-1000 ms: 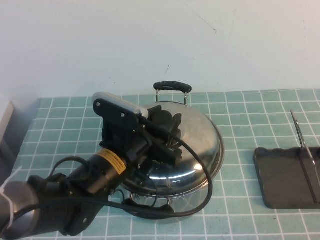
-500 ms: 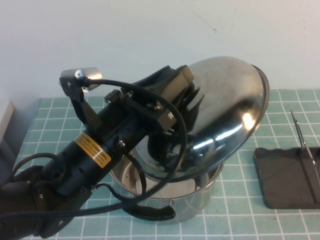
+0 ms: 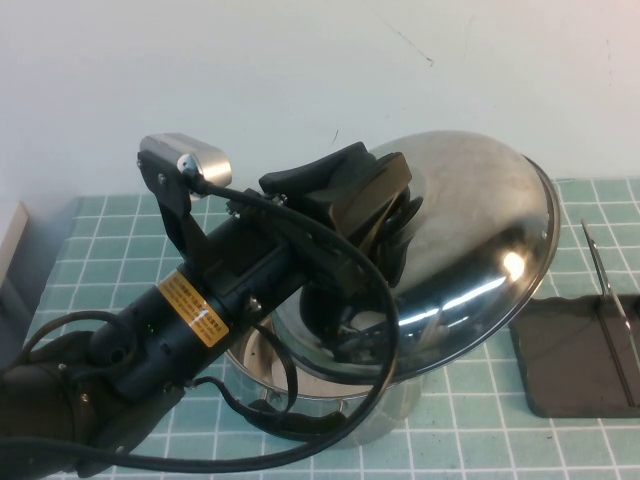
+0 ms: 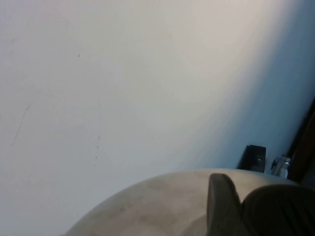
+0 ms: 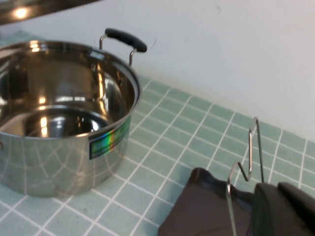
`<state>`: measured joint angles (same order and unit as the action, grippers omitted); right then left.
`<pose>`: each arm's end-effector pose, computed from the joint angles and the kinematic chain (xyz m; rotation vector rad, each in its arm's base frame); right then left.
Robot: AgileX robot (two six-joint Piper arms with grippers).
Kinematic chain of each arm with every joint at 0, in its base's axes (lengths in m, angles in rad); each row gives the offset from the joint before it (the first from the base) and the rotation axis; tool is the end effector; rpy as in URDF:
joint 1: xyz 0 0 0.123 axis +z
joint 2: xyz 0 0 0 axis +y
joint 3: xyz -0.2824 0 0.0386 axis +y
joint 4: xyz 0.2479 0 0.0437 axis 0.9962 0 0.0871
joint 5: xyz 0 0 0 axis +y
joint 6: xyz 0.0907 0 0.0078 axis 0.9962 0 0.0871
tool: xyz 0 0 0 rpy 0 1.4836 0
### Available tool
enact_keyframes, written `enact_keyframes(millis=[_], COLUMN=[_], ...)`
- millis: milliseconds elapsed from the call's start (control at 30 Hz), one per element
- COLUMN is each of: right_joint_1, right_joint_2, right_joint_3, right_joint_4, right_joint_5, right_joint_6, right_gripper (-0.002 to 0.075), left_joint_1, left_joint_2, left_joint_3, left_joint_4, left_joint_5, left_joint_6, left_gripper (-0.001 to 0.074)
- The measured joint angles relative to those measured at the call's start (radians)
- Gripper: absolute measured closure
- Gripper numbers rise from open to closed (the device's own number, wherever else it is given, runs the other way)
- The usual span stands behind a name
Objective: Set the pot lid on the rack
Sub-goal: Hand over the pot lid
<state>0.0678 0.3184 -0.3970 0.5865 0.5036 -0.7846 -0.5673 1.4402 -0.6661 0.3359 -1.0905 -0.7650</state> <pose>0.0704 0.0292 0.2881 -0.4809 1.7625 0.1143 0.2305 -0.1784 0.2981 0.2555 1.2725 -1.1924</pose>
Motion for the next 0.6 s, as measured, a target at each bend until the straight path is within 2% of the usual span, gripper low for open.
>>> enact_keyframes(millis=[233,400,500,600], right_joint_1=[0.000,0.000,0.000,0.000], right_joint_2=[0.296,0.375,0.421,0.476], right_joint_3=[-0.181,-0.261,-0.280,-0.284], right_joint_4=[0.064,0.335,0.549,0.745], right_joint_5=[0.031,0.107,0.159,0.207], right_joint_6=[-0.080,-0.113,-0.185,-0.244], right_gripper=[0.0729,0.0722,0.0666,0.0553], left_joint_1=[0.000,0.000,0.000,0.000], left_joint_2=[0.000,0.000,0.000,0.000], left_joint_3=[0.000,0.000,0.000,0.000], left_joint_4=[-0.002,-0.025,-0.031,-0.032], left_joint_5=[0.000,-0.002,-0.002,-0.002], left_joint_6=[0.002,0.002,0.002,0.000], left_gripper=[0.0416,0.0416,0.0416,0.0416])
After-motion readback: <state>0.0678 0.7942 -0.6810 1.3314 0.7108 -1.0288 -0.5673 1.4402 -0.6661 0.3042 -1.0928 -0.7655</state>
